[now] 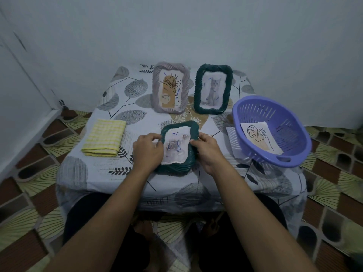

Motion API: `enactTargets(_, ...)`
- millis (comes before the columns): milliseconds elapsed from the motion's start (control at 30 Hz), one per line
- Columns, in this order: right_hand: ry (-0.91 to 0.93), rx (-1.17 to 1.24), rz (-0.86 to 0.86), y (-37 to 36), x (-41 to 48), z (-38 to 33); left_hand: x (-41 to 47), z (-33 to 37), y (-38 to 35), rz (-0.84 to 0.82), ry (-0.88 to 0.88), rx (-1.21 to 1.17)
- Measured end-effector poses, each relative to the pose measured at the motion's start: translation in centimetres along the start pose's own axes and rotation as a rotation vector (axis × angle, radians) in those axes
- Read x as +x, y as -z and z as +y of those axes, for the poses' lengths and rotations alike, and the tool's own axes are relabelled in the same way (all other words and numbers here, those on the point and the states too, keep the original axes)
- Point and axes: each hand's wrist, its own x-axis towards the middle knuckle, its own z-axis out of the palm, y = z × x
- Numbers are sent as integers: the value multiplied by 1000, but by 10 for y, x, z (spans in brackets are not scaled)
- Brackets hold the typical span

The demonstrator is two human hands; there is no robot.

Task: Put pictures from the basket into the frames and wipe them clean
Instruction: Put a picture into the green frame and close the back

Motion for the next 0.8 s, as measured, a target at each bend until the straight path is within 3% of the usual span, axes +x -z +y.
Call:
enactTargets(67, -5, -29, 16, 3, 3, 3, 6, -16, -4, -22, 92, 100)
enactTargets(200, -7, -119, 96, 7, 7, 6, 8, -26, -7, -53, 109, 109)
enactTargets(533, 134, -888, 219, 20, 19, 16, 8, -15, -16, -11, 54, 159)
enactTargets(800, 193, -1155, 234, 22, 24, 20, 10, -26, -19, 2, -16, 173)
